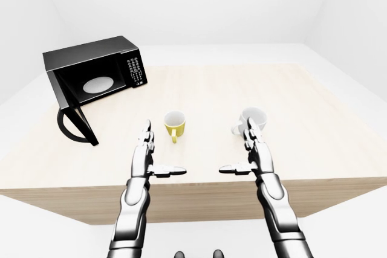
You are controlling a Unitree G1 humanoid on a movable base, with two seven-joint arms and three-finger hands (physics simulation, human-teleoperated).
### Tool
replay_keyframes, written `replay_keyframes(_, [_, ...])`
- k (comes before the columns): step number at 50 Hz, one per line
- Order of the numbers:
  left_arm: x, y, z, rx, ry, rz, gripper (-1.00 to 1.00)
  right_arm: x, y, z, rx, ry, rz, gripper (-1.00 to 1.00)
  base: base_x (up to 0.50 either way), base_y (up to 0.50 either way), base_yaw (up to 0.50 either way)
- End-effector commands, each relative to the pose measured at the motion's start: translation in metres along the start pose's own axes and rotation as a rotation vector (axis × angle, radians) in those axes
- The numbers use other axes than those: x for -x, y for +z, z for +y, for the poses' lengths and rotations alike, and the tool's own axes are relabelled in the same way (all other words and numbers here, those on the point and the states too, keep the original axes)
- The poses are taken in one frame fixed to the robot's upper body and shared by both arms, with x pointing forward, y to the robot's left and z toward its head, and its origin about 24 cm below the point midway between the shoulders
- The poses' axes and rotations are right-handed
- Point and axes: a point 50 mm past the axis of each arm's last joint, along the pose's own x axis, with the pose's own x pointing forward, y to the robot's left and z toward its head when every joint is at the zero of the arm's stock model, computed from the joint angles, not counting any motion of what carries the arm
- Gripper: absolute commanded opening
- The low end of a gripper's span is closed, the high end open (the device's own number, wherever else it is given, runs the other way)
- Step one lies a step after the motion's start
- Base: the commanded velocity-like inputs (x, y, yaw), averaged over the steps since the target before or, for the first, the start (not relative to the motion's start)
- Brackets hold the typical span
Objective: Close the microwave.
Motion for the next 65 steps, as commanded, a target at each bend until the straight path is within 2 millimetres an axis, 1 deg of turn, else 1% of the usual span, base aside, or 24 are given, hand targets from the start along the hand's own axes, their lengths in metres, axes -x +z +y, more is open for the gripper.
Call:
replay_keyframes(1, [-0.003, -0.01, -0.004, -0.012, -0.013, 0.026, 1.0, -0.005, -0.011, 0.002, 0.004, 0.004, 0.028, 1.0, 0.0, 0.0, 0.0])
replay_keyframes(2, [-0.002, -0.009, -0.006, -0.014, -0.017, 0.024, 1.0, -0.004, -0.01, 0.002, 0.007, 0.007, 0.029, 1.0, 0.0, 0.0, 0.0])
replay_keyframes(5, [0.004, 0.003, -0.005, -0.016, -0.018, 0.001, 1.0, 0.003, 0.005, 0.004, 0.014, 0.011, 0.003, 1.0, 0.0, 0.0, 0.0])
replay_keyframes(6, [0.009, 0.012, -0.004, -0.01, -0.015, -0.017, 1.0, 0.007, 0.014, 0.005, 0.024, 0.012, -0.015, 1.0, 0.0, 0.0, 0.0])
replay_keyframes(7, [0.009, 0.012, -0.004, -0.01, -0.015, -0.018, 1.0, 0.008, 0.014, 0.005, 0.024, 0.012, -0.016, 1.0, 0.0, 0.0, 0.0])
replay_keyframes(9, [0.023, 0.043, -0.001, 0.03, -0.035, -0.141, 1.0, 0.017, 0.035, 0.006, 0.037, 0.009, -0.089, 1.0, 0.0, 0.0, 0.0])
replay_keyframes(10, [0.027, 0.05, 0.001, 0.027, -0.029, -0.172, 1.0, 0.021, 0.045, 0.008, 0.043, 0.012, -0.131, 1.0, 0.0, 0.0, 0.0])
replay_keyframes(11, [0.035, 0.062, 0.003, 0.018, -0.019, -0.225, 1.0, 0.027, 0.059, 0.01, 0.058, 0.013, -0.191, 1.0, 0.0, 0.0, 0.0])
replay_keyframes(12, [0.047, 0.083, 0.005, 0.033, -0.027, -0.317, 1.0, 0.037, 0.076, 0.013, 0.07, 0.02, -0.267, 1.0, 0.0, 0.0, 0.0])
replay_keyframes(16, [0.085, 0.13, 0.01, 0.066, -0.048, -0.538, 1.0, 0.062, 0.115, 0.018, 0.095, 0.025, -0.443, 1.0, 0.0, 0.0, 0.0])
replay_keyframes(18, [0.103, 0.148, 0.013, 0.045, -0.037, -0.625, 1.0, 0.074, 0.13, 0.021, 0.112, 0.037, -0.515, 1.0, 0.0, 0.0, 0.0])
replay_keyframes(19, [0.104, 0.149, 0.013, 0.043, -0.036, -0.629, 1.0, 0.075, 0.131, 0.021, 0.112, 0.037, -0.517, 1.0, 0.0, 0.0, 0.0])
replay_keyframes(20, [0.117, 0.155, 0.02, 0.07, -0.033, -0.644, 1.0, 0.1, 0.158, 0.024, 0.124, 0.037, -0.654, 1.0, 0.0, 0.0, 0.0])
replay_keyframes(21, [0.12, 0.157, 0.022, 0.085, -0.032, -0.633, 1.0, 0.109, 0.168, 0.025, 0.128, 0.039, -0.709, 1.0, 0.0, 0.0, 0.0])
replay_keyframes(22, [0.121, 0.155, 0.022, 0.108, -0.039, -0.609, 1.0, 0.112, 0.171, 0.025, 0.127, 0.038, -0.726, 1.0, 0.0, 0.0, 0.0])
replay_keyframes(23, [0.122, 0.153, 0.022, 0.152, -0.065, -0.573, 1.0, 0.113, 0.171, 0.025, 0.13, 0.032, -0.728, 1.0, 0.0, 0.0, 0.0])
replay_keyframes(26, [0.121, 0.148, 0.025, 0.155, -0.068, -0.447, 1.0, 0.114, 0.169, 0.024, 0.167, 0.013, -0.698, 1.0, 0.0, 0.0, 0.0])
replay_keyframes(28, [0.124, 0.146, 0.031, 0.123, -0.048, -0.377, 1.0, 0.115, 0.162, 0.026, 0.191, 0.0, -0.614, 1.0, 0.0, 0.0, 0.0])
replay_keyframes(29, [0.131, 0.15, 0.035, 0.135, -0.047, -0.392, 1.0, 0.115, 0.157, 0.026, 0.18, -0.016, -0.556, 1.0, 0.0, 0.0, 0.0])
replay_keyframes(31, [0.134, 0.146, 0.037, 0.099, -0.033, -0.333, 1.0, 0.119, 0.143, 0.033, 0.306, 0.11, -0.417, 1.0, 0.0, 0.0, 0.0])
replay_keyframes(33, [0.138, 0.139, 0.038, 0.052, -0.026, -0.268, 1.0, 0.125, 0.139, 0.042, 0.428, 0.247, -0.378, 1.0, 0.0, 0.0, 0.0])
replay_keyframes(36, [0.137, 0.139, 0.037, 0.048, -0.026, -0.256, 1.0, 0.126, 0.14, 0.04, 0.509, 0.238, -0.395, 1.0, 0.0, 0.0, 0.0])
replay_keyframes(41, [0.135, 0.143, 0.037, 0.071, -0.025, -0.282, 1.0, 0.121, 0.142, 0.033, 0.535, 0.197, -0.386, 1.0, 0.0, 0.0, 0.0])
replay_keyframes(65, [0.137, 0.144, 0.04, 0.09, -0.022, -0.306, 1.0, 0.122, 0.141, 0.04, 0.493, 0.234, -0.384, 1.0, 0.0, 0.0, 0.0])
